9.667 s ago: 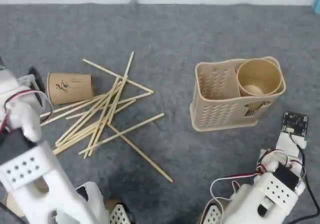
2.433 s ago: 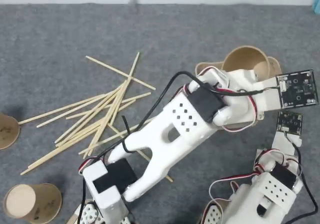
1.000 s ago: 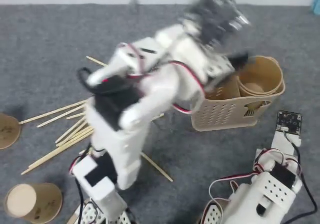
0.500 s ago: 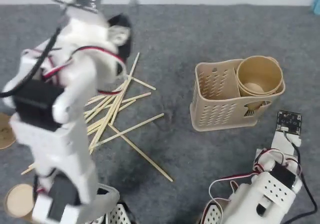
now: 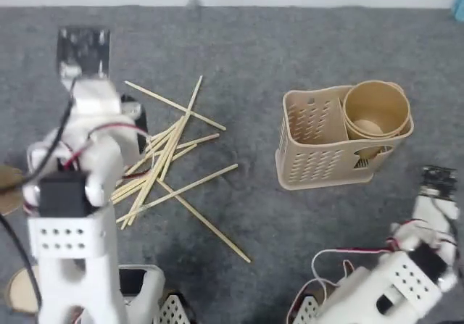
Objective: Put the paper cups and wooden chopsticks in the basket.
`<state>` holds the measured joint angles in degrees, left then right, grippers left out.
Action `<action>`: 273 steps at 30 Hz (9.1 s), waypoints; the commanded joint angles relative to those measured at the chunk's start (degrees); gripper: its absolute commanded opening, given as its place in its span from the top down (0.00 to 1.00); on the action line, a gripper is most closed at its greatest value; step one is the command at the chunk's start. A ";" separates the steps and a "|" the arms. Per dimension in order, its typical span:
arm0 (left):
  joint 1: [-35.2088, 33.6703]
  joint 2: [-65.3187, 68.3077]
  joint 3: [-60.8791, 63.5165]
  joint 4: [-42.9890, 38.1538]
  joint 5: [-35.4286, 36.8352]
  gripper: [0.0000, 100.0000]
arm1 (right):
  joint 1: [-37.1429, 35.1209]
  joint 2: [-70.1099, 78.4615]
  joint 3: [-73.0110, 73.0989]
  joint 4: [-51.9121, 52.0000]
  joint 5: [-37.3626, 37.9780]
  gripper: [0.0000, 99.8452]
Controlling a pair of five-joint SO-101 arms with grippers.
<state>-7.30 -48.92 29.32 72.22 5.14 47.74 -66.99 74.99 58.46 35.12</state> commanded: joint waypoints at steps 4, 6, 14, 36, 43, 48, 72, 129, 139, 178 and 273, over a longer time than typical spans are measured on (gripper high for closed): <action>-0.62 -18.37 30.11 -13.80 0.79 0.99 | 9.27 -0.40 -22.59 9.27 6.86 0.99; 0.44 -22.15 36.70 -16.26 0.79 0.99 | 9.54 -0.04 -30.42 14.20 6.77 0.99; 1.23 -27.52 51.21 -21.89 0.44 0.99 | 4.97 26.68 -79.47 40.22 1.41 0.97; 0.62 -27.60 59.65 -36.57 0.35 0.99 | -33.10 53.23 -119.03 44.53 -23.82 0.99; 0.62 -27.60 59.74 -36.66 0.35 0.99 | -37.85 38.29 -99.25 39.87 -23.38 0.99; 0.62 -27.60 59.74 -36.66 0.35 0.99 | -37.58 22.99 -73.05 23.78 -23.21 0.99; 0.62 -27.60 59.82 -36.66 0.35 0.99 | -37.49 5.49 -19.78 -17.01 -23.21 0.99; 0.62 -27.60 59.82 -36.84 0.26 0.99 | -39.16 73.98 -115.25 44.62 -16.09 0.76; 0.62 -27.60 59.82 -36.84 0.26 0.99 | -33.89 74.42 -107.78 44.26 -6.95 0.76; 0.62 -27.60 60.26 -36.75 -2.99 0.99 | -48.48 68.44 -85.63 44.70 -27.78 0.90; -22.51 -27.16 28.70 -9.14 -8.35 0.99 | -18.51 15.52 -11.16 14.11 4.84 0.99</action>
<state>-24.97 -75.74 67.47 56.40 1.89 28.57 -50.46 61.71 77.19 39.16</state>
